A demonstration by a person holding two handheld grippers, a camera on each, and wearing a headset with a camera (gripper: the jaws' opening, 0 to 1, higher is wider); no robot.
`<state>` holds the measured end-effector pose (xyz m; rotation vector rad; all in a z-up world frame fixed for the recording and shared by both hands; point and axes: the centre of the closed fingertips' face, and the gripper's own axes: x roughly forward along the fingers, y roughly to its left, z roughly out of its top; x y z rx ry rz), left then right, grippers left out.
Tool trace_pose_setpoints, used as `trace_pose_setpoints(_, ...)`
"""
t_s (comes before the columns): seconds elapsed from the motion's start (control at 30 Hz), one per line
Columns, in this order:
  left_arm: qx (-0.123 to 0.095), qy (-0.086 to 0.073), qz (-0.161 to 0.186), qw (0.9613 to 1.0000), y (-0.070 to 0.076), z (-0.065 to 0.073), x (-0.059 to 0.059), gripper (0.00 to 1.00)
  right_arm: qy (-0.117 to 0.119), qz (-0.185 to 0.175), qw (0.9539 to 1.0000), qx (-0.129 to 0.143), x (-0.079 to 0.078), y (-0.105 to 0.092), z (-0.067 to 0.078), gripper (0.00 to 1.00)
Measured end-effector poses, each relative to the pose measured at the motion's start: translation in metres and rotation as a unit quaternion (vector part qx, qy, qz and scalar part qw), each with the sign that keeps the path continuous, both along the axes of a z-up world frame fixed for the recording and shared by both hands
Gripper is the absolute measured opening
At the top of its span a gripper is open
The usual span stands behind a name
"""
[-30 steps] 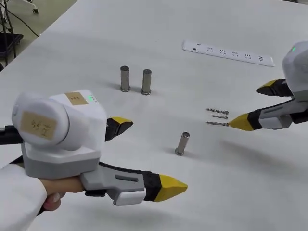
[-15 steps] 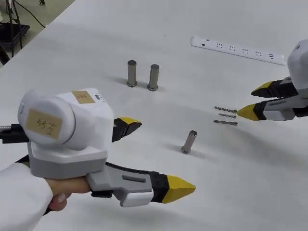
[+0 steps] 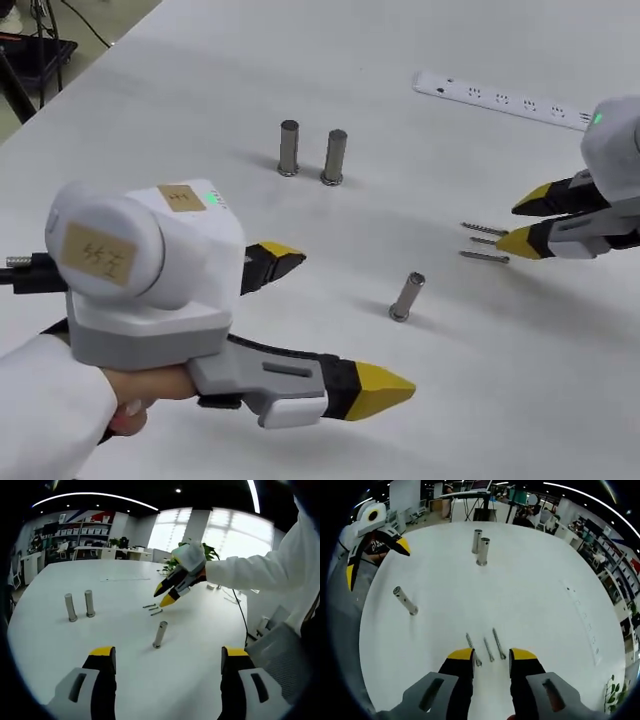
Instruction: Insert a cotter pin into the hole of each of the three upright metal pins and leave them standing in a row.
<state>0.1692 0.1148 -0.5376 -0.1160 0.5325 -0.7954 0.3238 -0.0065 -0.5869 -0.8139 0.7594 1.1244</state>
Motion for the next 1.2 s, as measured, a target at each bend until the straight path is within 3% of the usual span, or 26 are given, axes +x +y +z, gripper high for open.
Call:
trace_pose_setpoints(0.13,-0.001,-0.001,0.000,1.0000,0.000,0.000,0.000,0.84,0.017,0.005,0.9998,-0.013,-0.001,-0.002,-0.010,0.20)
trace_pose_setpoints(0.33,0.002,-0.004,-0.006,1.0000,-0.003,0.000,-0.002,0.84,0.024,0.018,0.9991,-0.030,0.003,-0.006,-0.023,0.15)
trace_pose_setpoints(0.43,0.003,0.000,-0.009,1.0000,-0.004,-0.003,-0.003,0.84,0.028,0.010,0.9993,-0.025,0.006,-0.005,-0.022,0.14)
trace_pose_setpoints(0.97,-0.001,0.005,-0.008,1.0000,-0.005,-0.003,0.000,0.84,0.040,0.037,0.9976,-0.043,0.008,-0.007,-0.025,0.03)
trace_pose_setpoints(1.2,-0.005,0.004,-0.010,0.9999,-0.006,0.000,0.002,0.83,0.041,0.071,0.9948,-0.060,0.004,-0.005,-0.026,0.00)
